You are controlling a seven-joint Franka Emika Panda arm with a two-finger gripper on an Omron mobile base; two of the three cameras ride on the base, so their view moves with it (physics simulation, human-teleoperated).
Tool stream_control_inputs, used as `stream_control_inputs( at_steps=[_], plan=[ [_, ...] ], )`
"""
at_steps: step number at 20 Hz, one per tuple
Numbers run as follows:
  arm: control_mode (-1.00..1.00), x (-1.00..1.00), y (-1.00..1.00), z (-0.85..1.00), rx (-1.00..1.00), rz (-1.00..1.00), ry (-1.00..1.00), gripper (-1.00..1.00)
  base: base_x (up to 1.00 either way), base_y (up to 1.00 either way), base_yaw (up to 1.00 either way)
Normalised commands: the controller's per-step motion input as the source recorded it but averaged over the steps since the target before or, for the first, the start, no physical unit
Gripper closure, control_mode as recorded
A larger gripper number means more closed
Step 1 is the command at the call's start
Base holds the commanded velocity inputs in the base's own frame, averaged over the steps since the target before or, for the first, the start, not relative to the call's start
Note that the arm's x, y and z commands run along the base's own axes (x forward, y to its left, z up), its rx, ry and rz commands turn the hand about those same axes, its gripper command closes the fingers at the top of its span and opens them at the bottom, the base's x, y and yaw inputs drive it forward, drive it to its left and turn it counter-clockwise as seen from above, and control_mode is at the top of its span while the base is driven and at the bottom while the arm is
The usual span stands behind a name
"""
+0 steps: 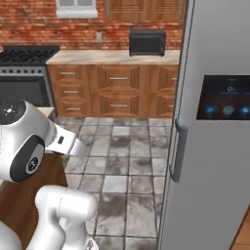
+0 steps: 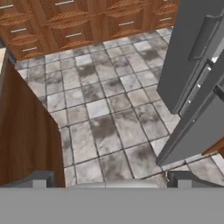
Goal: Retrieve the tangerine and banana from the fridge and place them into the bowl on the dining table.
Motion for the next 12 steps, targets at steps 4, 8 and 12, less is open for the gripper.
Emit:
stream_control_inputs(
  at_steps=[4, 8, 12],
  plan=[
    [1.00, 0.00, 0.00, 0.00, 0.00, 0.00, 0.00, -1.00, 0.99, 0.00, -0.22],
    [1.00, 0.00, 0.00, 0.00, 0.00, 0.00, 0.00, -1.00, 0.88, 0.00, -0.26],
    [1.00, 0.00, 0.00, 0.00, 0.00, 0.00, 0.00, -1.00, 0.86, 0.00, -0.28]
  ],
)
